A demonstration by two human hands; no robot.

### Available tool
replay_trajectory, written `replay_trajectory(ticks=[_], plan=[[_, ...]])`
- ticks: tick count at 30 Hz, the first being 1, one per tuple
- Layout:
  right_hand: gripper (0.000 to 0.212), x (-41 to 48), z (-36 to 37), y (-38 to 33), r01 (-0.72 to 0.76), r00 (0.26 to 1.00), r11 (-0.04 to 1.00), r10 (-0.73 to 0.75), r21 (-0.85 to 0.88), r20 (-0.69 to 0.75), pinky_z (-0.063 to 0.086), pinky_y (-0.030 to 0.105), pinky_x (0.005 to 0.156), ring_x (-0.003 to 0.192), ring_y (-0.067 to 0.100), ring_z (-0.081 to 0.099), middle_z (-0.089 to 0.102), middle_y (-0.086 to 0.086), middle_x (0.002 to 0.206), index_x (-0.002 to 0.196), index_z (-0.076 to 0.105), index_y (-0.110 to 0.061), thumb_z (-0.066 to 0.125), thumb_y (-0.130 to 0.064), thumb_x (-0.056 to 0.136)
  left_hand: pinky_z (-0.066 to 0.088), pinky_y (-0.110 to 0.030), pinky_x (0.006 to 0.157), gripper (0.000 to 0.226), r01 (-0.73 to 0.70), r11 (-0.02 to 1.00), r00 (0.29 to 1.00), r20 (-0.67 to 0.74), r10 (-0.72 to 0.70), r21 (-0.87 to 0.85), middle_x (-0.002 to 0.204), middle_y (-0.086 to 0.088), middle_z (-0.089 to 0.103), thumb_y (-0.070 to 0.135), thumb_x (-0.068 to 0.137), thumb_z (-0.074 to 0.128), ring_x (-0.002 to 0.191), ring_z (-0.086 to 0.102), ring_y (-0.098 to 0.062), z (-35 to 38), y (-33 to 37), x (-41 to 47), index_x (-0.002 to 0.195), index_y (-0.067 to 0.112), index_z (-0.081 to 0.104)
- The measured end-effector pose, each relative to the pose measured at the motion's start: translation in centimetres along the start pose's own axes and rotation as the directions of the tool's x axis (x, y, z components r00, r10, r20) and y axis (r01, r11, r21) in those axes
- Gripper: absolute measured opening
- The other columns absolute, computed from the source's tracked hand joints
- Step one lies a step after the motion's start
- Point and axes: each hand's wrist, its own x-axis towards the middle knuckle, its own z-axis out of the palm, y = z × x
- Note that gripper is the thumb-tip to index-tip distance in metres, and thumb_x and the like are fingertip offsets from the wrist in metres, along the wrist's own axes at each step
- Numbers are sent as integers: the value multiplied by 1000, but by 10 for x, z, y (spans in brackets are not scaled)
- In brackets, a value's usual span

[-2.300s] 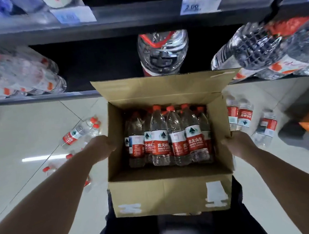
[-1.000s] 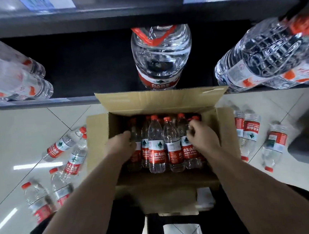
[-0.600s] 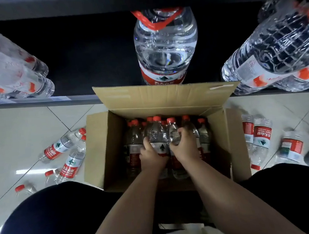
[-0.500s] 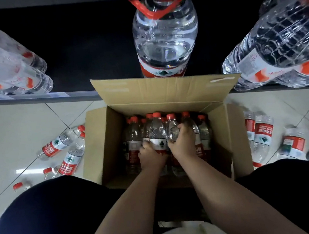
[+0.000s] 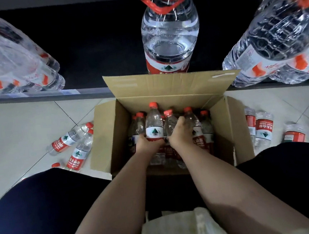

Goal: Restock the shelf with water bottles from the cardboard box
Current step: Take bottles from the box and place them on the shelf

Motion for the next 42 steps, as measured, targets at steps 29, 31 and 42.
replay_trajectory(ticks=[29,31,42], plan=[[11,-189,-353,-54,337,859,79,-434,938,-271,51,33,66,65,18,67,68,5,75,90,58,-10,50,-2,91,57,-32,67,23,-611,649,695,85,714,-454,82,-7,73,4,79,66,70,69,-18,-113,172,-257,101,10,67],[15,-194,-360,-52,359,850,97,-444,928,-282,50,34,68,69,21,64,66,6,78,87,59,-13,50,-2,91,56,-28,58,18,-584,636,681,121,722,-504,76,-9,70,0,83,60,61,67,-17,-112,178,-274,99,8,65],[29,-193,-358,-51,326,872,120,-420,938,-249,56,37,65,82,30,70,66,19,101,115,52,-7,59,-9,87,51,-55,95,42,-522,630,609,266,747,-575,108,-14,73,24,79,78,102,69,-34,-93,185,-286,117,17,62]])
